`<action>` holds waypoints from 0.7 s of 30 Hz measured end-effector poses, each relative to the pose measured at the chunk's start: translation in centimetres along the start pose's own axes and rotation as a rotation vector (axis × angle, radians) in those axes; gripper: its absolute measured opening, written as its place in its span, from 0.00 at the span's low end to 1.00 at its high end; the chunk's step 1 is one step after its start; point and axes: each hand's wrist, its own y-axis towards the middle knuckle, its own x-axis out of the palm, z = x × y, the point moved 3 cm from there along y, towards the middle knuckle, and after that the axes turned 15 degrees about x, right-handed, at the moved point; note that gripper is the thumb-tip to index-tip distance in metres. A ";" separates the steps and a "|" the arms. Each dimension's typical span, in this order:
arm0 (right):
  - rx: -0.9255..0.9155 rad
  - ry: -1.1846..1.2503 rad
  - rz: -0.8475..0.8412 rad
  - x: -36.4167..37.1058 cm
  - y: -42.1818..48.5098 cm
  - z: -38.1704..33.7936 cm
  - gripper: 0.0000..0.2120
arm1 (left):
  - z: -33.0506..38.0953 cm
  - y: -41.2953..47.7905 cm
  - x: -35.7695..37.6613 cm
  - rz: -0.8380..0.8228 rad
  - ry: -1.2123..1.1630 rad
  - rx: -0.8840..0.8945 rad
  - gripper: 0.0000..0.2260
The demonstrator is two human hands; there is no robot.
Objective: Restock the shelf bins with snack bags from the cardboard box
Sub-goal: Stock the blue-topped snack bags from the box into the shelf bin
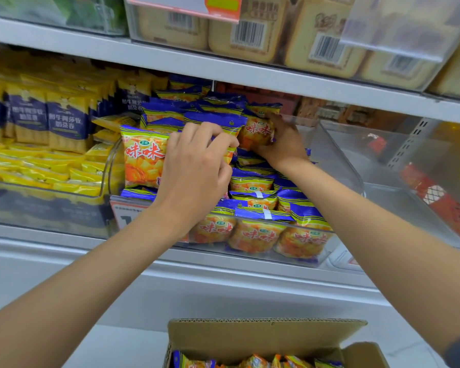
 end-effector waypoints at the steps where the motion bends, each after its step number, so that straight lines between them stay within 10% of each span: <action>1: 0.004 -0.012 0.003 -0.2 -0.2 0.0 0.38 | 0.0 0.0 0.0 0.003 -0.004 0.001 0.15; 14: -0.333 0.075 0.068 -8.3 -17.3 1.7 0.10 | 7.9 -3.2 -3.4 -0.186 -0.307 -0.080 0.05; 21: -0.068 -0.082 -0.566 -2.3 -30.5 12.3 0.10 | 11.8 -17.6 -3.9 -0.658 -0.508 -0.504 0.04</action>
